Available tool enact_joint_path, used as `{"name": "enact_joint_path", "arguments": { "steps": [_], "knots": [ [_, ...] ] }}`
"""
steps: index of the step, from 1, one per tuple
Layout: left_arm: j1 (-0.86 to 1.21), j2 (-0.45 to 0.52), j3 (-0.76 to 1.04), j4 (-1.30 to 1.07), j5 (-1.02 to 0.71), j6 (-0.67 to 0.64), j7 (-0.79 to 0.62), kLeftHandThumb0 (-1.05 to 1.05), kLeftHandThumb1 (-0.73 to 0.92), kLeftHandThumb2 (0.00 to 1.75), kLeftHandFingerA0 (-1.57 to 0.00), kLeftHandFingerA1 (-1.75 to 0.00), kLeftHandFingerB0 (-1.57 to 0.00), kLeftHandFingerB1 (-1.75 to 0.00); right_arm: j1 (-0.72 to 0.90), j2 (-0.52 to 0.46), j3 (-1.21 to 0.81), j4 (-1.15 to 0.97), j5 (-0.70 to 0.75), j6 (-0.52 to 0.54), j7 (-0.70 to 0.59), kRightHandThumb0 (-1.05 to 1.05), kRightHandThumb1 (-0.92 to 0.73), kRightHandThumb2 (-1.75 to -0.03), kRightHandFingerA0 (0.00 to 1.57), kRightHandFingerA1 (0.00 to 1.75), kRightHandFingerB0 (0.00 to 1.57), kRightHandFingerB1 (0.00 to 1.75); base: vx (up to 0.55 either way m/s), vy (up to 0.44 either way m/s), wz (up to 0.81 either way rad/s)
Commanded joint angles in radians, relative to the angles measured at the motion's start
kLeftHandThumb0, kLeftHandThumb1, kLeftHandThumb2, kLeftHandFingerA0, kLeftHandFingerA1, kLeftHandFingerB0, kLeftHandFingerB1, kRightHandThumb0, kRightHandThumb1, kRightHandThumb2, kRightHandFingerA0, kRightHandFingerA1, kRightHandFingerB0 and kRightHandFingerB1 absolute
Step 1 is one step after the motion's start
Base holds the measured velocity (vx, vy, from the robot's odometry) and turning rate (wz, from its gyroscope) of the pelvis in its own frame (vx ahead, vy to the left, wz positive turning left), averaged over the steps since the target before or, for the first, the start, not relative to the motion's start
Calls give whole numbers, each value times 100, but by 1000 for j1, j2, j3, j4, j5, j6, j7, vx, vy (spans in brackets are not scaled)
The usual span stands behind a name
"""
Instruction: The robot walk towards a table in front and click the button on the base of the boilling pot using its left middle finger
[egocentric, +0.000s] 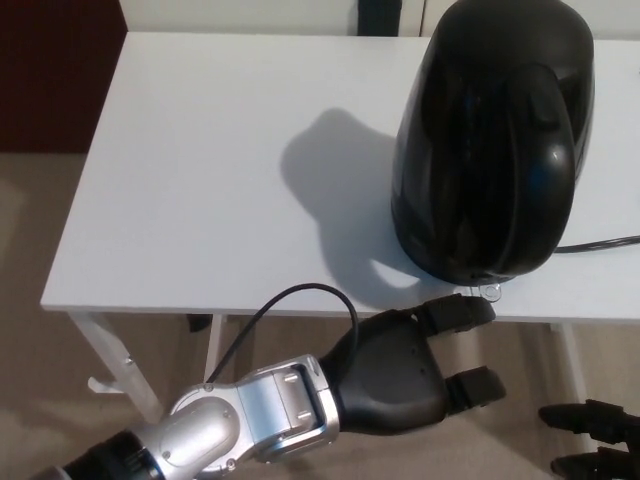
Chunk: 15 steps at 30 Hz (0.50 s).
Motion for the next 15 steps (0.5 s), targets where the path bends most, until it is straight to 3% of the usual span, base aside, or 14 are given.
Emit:
{"name": "enact_joint_path", "arguments": {
  "steps": [1,9,12,13,14,15],
  "knots": [
    [-27,-12,7,11,-7,-10,-20,-27,33,89,-6,-50,-6,-50,-4,0,-12,14,10,-32,-5,-32,-65,-60,63,48,53,41,0,0,0],
    [-50,-42,7,42,4,1,15,-26,31,88,-7,-50,-7,-50,-8,15,-38,16,40,-9,15,-23,-62,-58,60,49,53,43,0,0,0],
    [-52,-53,4,49,17,17,9,-28,28,86,-6,-50,-6,-50,-15,9,-20,19,-3,31,-34,-22,-57,-57,50,43,53,41,0,0,0],
    [-56,-55,5,49,17,19,-4,-51,46,55,-20,-28,-20,-28,-17,11,-18,18,-4,35,-38,-21,-56,-57,50,44,52,41,0,0,0],
    [-62,-57,5,56,22,21,2,-29,26,85,-5,-50,-5,-50,-19,13,-20,16,0,39,-35,-21,-56,-57,52,44,51,42,0,0,0],
    [-65,-59,5,59,24,22,4,-29,26,85,-5,-50,-5,-50,-20,14,-21,15,2,42,-34,-21,-56,-57,52,44,51,42,0,0,0]
  ]
}}
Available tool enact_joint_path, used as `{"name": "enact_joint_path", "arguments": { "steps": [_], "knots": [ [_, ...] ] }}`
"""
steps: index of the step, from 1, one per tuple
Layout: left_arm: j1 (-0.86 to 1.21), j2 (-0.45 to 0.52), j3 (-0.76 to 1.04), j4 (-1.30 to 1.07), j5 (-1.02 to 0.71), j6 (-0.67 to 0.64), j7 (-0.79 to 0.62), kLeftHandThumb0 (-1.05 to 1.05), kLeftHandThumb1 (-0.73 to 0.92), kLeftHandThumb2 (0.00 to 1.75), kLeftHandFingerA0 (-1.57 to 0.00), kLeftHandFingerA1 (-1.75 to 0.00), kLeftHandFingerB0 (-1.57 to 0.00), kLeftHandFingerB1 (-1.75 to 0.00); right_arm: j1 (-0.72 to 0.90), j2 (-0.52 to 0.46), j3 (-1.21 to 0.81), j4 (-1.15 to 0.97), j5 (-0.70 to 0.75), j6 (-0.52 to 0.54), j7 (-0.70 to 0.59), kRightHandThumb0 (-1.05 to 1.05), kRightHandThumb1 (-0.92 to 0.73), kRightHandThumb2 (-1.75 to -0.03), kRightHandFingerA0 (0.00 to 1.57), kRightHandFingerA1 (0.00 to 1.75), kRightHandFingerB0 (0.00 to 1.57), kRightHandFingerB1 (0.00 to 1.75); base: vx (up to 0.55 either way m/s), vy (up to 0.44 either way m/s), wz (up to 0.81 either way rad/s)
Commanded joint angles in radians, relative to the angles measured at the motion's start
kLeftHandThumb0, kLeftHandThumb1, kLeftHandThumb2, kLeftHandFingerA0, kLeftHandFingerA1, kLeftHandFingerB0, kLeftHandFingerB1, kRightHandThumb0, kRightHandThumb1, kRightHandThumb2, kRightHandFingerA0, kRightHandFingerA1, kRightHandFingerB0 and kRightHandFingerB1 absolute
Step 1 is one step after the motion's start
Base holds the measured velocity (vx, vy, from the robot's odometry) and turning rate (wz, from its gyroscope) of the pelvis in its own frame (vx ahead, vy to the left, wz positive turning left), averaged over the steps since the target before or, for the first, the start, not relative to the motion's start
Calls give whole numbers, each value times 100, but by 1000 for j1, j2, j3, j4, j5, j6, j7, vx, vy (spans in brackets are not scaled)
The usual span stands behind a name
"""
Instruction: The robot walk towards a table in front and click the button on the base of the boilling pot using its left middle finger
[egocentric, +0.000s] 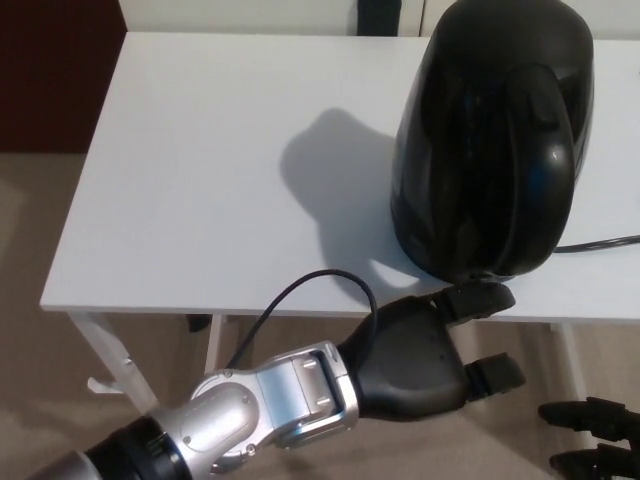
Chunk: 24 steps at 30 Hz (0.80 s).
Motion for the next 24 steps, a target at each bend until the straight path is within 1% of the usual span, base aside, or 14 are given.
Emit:
{"name": "enact_joint_path", "arguments": {
  "steps": [1,4,5,6,7,11,12,17,21,23,24],
  "knots": [
    [-26,-8,4,21,19,23,-10,-54,47,55,-19,-27,-19,-28,-14,-2,2,0,-14,55,-34,-22,-56,-57,52,44,52,41,0,0,0],
    [-34,-15,9,43,9,23,-7,-52,48,56,-20,-28,-20,-28,-16,1,2,-9,-12,68,-39,-21,-56,-57,51,43,51,40,0,0,0],
    [-37,-18,11,58,2,17,4,-29,30,88,-5,-50,-5,-50,-13,1,1,-17,-10,74,-39,-21,-56,-57,50,43,50,40,0,0,0],
    [-38,-20,11,64,0,15,8,-29,30,88,-5,-50,-5,-50,-12,0,0,-20,-9,77,-39,-21,-56,-57,50,43,50,40,0,0,0],
    [-37,-19,13,67,-3,13,3,-50,49,56,-19,-28,-19,-28,-9,2,-2,-27,-3,84,-34,-22,-56,-57,47,42,44,38,0,0,0],
    [-26,-16,20,70,-16,13,-9,-50,50,56,-18,-28,-20,-28,1,2,-1,-43,-4,85,-36,-22,-57,-57,51,43,45,39,0,0,0],
    [-24,-15,21,73,-17,18,-19,-49,52,57,-18,-28,-20,-28,-4,-1,5,-47,-18,104,-50,-23,-57,-57,49,42,43,38,0,0,0],
    [-28,-19,22,85,-21,19,-34,-48,52,57,-18,-28,-19,-28,-3,2,1,-57,-6,106,-39,-24,-57,-57,47,42,45,38,0,0,0],
    [-32,-28,19,112,-17,23,-33,-46,53,57,-18,-28,-19,-28,-1,1,5,-68,-14,117,-49,-24,-57,-57,46,42,44,38,0,0,0],
    [-36,-33,10,121,0,32,-35,-47,54,57,-18,-28,-19,-28,0,0,6,-70,-18,125,-57,-25,-56,-57,43,41,42,38,0,0,0],
    [-35,-37,10,119,-2,41,-68,-52,50,67,-14,-34,-14,-33,-1,3,2,-79,-8,139,-48,-25,-56,-57,43,41,39,37,0,0,0]
  ]
}}
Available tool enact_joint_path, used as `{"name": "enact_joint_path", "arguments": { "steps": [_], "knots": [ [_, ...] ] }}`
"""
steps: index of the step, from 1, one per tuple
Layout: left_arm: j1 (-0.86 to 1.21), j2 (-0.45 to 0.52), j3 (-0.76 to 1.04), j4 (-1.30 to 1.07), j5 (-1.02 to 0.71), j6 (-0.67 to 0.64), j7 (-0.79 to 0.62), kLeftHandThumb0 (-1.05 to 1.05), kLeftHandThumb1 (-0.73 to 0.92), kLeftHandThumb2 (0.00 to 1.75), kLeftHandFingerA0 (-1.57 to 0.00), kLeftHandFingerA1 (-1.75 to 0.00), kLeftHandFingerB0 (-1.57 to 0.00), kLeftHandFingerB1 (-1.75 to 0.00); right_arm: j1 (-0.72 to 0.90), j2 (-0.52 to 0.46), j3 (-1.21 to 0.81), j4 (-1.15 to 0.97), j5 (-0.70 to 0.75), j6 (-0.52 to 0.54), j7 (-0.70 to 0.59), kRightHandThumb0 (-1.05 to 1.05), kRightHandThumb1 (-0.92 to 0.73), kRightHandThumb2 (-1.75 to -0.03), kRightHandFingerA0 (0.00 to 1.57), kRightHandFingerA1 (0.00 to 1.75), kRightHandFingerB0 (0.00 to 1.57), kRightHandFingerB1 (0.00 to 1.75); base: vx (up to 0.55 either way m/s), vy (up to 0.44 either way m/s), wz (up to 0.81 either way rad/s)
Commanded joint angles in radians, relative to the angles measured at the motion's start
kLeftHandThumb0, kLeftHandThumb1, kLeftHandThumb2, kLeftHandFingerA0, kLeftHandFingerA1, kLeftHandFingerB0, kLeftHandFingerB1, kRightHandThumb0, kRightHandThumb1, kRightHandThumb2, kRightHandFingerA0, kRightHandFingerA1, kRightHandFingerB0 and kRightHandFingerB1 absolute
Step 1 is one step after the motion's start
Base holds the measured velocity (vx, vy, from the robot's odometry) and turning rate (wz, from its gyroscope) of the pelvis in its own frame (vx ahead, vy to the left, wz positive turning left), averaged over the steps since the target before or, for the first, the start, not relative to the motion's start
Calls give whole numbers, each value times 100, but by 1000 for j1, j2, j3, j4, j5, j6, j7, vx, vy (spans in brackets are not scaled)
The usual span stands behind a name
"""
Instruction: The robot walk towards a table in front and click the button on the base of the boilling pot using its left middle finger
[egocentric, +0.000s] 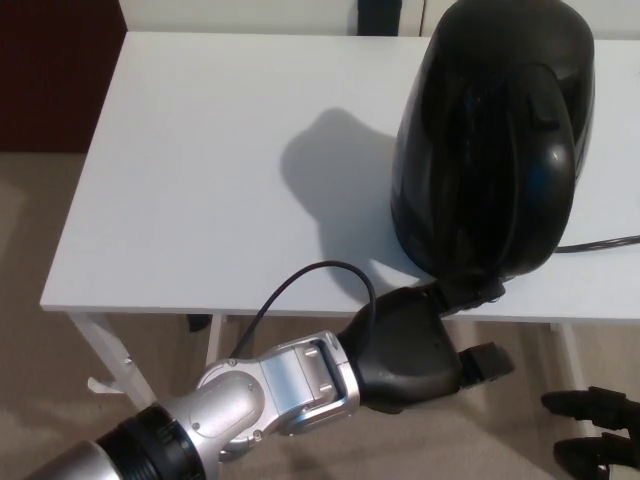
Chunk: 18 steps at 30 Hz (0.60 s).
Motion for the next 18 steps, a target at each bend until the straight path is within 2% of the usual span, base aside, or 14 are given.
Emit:
{"name": "enact_joint_path", "arguments": {
  "steps": [1,3,4,5,6,7,8,9,10,11,15,18],
  "knots": [
    [-10,-7,-4,10,12,48,-75,-30,43,94,0,-48,0,-48,8,-1,1,-17,-3,30,-13,-24,-56,-56,41,42,37,36,0,0,0],
    [-9,-9,-4,9,12,53,-84,-30,42,94,0,-48,0,-47,6,-2,6,-20,-13,30,-22,-25,-56,-56,39,41,37,36,0,0,0],
    [-10,-13,-5,17,9,51,-77,-48,54,57,-16,-27,-18,-28,6,-3,8,-26,-16,30,-24,-26,-56,-57,42,43,38,36,0,0,0],
    [-11,-16,-12,23,16,54,-74,-30,39,92,0,-48,0,-47,6,-10,19,-33,-34,32,-33,-29,-58,-57,39,41,39,36,0,0,0],
    [-11,-17,-16,25,19,54,-74,-52,49,66,-14,-33,-14,-33,7,-13,22,-34,-37,30,-33,-29,-59,-58,44,43,42,37,0,0,0],
    [-11,-17,-17,24,19,53,-75,-52,49,66,-14,-33,-14,-33,7,-12,19,-32,-30,25,-28,-29,-59,-58,44,43,42,37,0,0,0],
    [-9,-17,-19,24,21,54,-73,-52,49,66,-15,-33,-15,-33,11,-6,8,-35,-6,22,-10,-29,-62,-58,53,44,45,38,0,0,0],
    [-9,-17,-21,21,23,57,-78,-30,39,92,0,-48,0,-47,12,-5,6,-37,0,20,-6,-32,-64,-59,51,43,46,38,0,0,0],
    [-9,-17,-22,18,24,59,-86,-30,39,92,0,-48,0,-47,13,-6,9,-38,-6,19,-11,-32,-64,-59,51,43,46,38,0,0,0],
    [-4,-15,-25,12,28,60,-80,-46,50,56,-17,-27,-18,-28,20,-10,13,-49,-13,15,-11,-39,-69,-60,55,43,48,38,0,0,0],
    [-1,-12,-32,8,34,66,-78,-44,48,55,-16,-27,-18,-28,27,-13,12,-44,-7,-43,4,-41,-71,-61,53,43,45,37,0,0,0],
    [0,-14,-35,29,25,59,-52,-46,46,55,-18,-28,-19,-29,26,-30,32,-40,-44,-69,-15,-41,-72,-62,53,42,48,37,0,0,0]
  ]
}}
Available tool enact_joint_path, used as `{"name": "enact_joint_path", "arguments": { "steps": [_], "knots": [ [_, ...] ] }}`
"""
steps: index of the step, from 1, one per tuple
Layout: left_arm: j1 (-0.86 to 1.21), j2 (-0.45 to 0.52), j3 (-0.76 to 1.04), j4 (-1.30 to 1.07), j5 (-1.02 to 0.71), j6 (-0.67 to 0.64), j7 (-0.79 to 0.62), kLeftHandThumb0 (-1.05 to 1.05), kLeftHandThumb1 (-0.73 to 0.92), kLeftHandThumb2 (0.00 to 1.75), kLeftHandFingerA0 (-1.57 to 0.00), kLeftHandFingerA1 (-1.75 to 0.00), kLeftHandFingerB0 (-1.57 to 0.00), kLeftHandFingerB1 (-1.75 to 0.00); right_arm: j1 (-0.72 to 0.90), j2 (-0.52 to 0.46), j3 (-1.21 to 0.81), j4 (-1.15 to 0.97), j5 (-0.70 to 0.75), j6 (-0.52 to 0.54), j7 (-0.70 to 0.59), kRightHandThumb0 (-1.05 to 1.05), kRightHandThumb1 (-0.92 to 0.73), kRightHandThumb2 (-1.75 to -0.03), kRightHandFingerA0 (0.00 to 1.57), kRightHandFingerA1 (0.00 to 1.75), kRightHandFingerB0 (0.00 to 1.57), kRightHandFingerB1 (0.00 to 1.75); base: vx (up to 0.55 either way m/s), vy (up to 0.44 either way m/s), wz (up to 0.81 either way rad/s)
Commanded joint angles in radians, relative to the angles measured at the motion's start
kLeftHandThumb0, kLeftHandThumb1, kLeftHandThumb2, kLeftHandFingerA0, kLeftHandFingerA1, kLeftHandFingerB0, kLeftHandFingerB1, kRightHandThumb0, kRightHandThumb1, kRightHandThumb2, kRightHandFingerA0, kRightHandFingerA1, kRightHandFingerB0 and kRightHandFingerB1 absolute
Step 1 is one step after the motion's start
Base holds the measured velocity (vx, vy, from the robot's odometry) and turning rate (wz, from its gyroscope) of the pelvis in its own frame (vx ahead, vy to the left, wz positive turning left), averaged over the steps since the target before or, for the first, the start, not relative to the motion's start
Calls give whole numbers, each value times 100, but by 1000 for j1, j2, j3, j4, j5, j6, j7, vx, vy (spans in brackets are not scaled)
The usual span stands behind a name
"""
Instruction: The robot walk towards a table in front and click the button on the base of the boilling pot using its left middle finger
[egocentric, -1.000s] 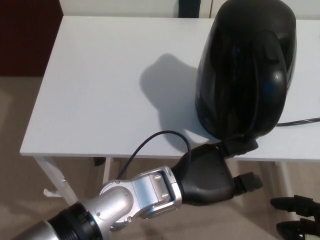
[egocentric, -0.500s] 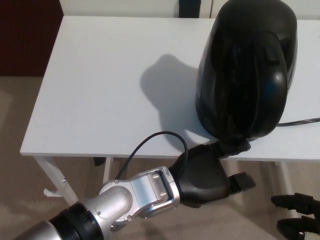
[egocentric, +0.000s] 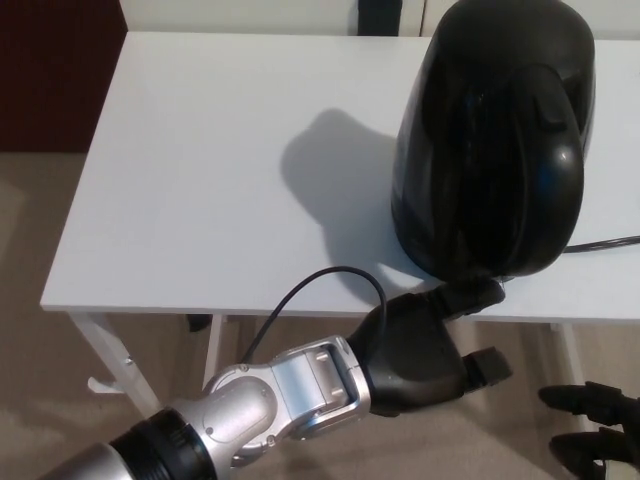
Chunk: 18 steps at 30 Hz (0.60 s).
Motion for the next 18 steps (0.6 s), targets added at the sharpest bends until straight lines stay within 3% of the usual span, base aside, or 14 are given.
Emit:
{"name": "enact_joint_path", "arguments": {
  "steps": [1,4,5,6,7,8,12,13,14,15,16,17,18],
  "knots": [
    [3,12,-13,19,13,18,3,-47,46,55,-18,-28,-19,-29,9,-26,13,6,-26,-73,-11,-40,-71,-61,56,44,49,38,0,0,0],
    [8,14,-16,21,8,21,-2,-47,47,55,-17,-27,-19,-28,-1,-31,13,34,-8,-106,30,-46,-71,-61,46,41,41,35,0,0,0],
    [8,13,-15,21,6,23,-9,-29,30,86,0,-48,0,-47,-2,-32,13,36,-6,-111,34,-49,-56,-92,36,55,24,47,0,0,0],
    [8,12,-14,21,3,24,-19,-29,30,86,0,-48,0,-47,-4,-32,13,42,-3,-119,40,-49,-56,-92,36,55,24,47,0,0,0],
    [7,11,-17,25,7,25,-11,-47,46,55,-17,-27,-19,-29,-4,-36,12,40,-4,-120,40,-53,-72,-61,41,37,36,32,0,0,0],
    [8,11,-18,26,7,24,-9,-46,47,55,-16,-27,-18,-28,-2,-35,12,38,-2,-118,42,-53,-57,-91,34,53,24,46,0,0,0],
    [10,15,-16,32,3,21,0,-47,47,55,-16,-27,-18,-28,-1,-43,24,16,-25,-94,28,-54,-57,-91,33,52,24,45,0,0,0],
    [14,16,-17,33,4,23,1,-29,31,87,0,-48,0,-47,-1,-45,26,19,-28,-112,28,-48,-55,-92,36,55,24,47,0,0,0],
    [15,17,-17,31,4,24,-2,-29,31,87,0,-48,0,-47,-1,-43,21,24,-14,-121,39,-48,-55,-92,36,55,24,47,0,0,0],
    [17,17,-17,33,3,23,4,-46,46,55,-16,-27,-18,-28,-4,-40,17,29,-6,-117,43,-49,-71,-60,43,38,38,32,0,0,0],
    [19,19,-17,27,4,24,2,-29,31,86,0,-48,0,-47,-9,-36,11,38,3,-116,49,-47,-70,-61,48,41,38,34,0,0,0],
    [20,20,-18,24,5,24,1,-29,31,86,0,-48,0,-47,-10,-35,10,41,6,-117,51,-47,-70,-61,48,41,38,34,0,0,0],
    [23,23,-16,20,3,21,12,-45,45,54,-16,-27,-18,-28,-11,-35,6,45,12,-120,59,-47,-72,-61,47,41,37,34,0,0,0]
  ]
}}
